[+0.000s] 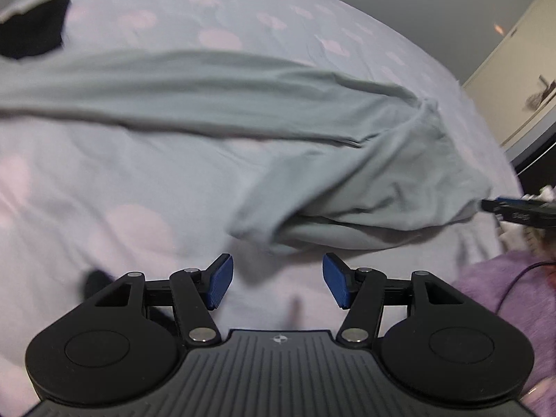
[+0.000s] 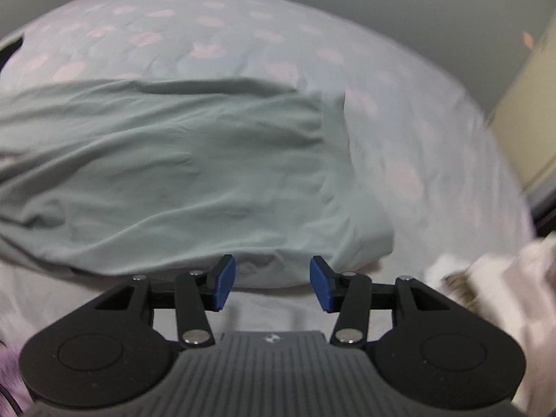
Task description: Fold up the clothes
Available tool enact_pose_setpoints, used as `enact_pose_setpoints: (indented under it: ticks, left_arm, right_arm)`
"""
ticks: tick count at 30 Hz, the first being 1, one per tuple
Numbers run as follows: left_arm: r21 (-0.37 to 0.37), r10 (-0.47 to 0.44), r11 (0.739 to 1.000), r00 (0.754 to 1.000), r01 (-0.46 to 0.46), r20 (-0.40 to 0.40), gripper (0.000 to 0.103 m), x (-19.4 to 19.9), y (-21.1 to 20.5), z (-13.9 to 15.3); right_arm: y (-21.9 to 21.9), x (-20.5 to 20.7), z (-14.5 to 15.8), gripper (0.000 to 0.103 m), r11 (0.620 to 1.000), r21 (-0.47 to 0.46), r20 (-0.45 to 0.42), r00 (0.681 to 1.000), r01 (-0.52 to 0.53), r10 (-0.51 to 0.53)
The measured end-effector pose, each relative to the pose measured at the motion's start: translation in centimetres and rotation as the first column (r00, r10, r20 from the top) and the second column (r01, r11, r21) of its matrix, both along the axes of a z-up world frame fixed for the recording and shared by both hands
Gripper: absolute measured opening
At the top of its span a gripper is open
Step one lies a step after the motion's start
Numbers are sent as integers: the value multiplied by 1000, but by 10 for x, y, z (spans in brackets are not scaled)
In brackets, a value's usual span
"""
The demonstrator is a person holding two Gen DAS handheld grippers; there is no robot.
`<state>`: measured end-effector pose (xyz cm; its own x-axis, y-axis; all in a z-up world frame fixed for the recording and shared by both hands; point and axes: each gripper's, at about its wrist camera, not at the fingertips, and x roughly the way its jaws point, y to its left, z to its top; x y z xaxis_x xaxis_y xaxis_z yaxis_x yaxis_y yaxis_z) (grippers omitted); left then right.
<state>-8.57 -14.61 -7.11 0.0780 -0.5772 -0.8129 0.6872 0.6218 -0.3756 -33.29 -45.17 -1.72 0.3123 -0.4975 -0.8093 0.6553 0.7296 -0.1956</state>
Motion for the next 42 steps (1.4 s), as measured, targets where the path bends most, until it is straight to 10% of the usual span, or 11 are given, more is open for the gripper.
enact_pose_setpoints:
  ticks: [5,13,16,20,30,38,42]
  left_arm:
    - [-23,38,999,994,-41,-103,55,1,-23,-17]
    - [26,67,997,997,-66,-30,53,0,-56,-28]
    - [-10,58,998,998,-58,-1,21,2,-55,-25]
    - [-68,10,998,1000,-8,30,8,4,-47,-13]
    - [-22,-238,970,962,243,135,7,14,-27,56]
    - [57,-168,985,968,160,186,9,43,3,80]
    - [58,-63,997,987,55,149,29,61,9,63]
  right_arm:
    - [-27,-2,-10,58,987,74,25,989,142,-144]
    - [-74,-14,-36,58,895,264,39,924,359,-381]
    - [-81,-11,-46,38,868,310,23,910,388,-415]
    - [-67,-6,-36,8,910,240,58,930,339,-362]
    - [-68,-57,17,2,870,36,183,852,492,-490]
    - [-71,-58,6,3,847,14,123,840,531,-529]
    - [-69,-48,3,4,869,-8,91,866,494,-491]
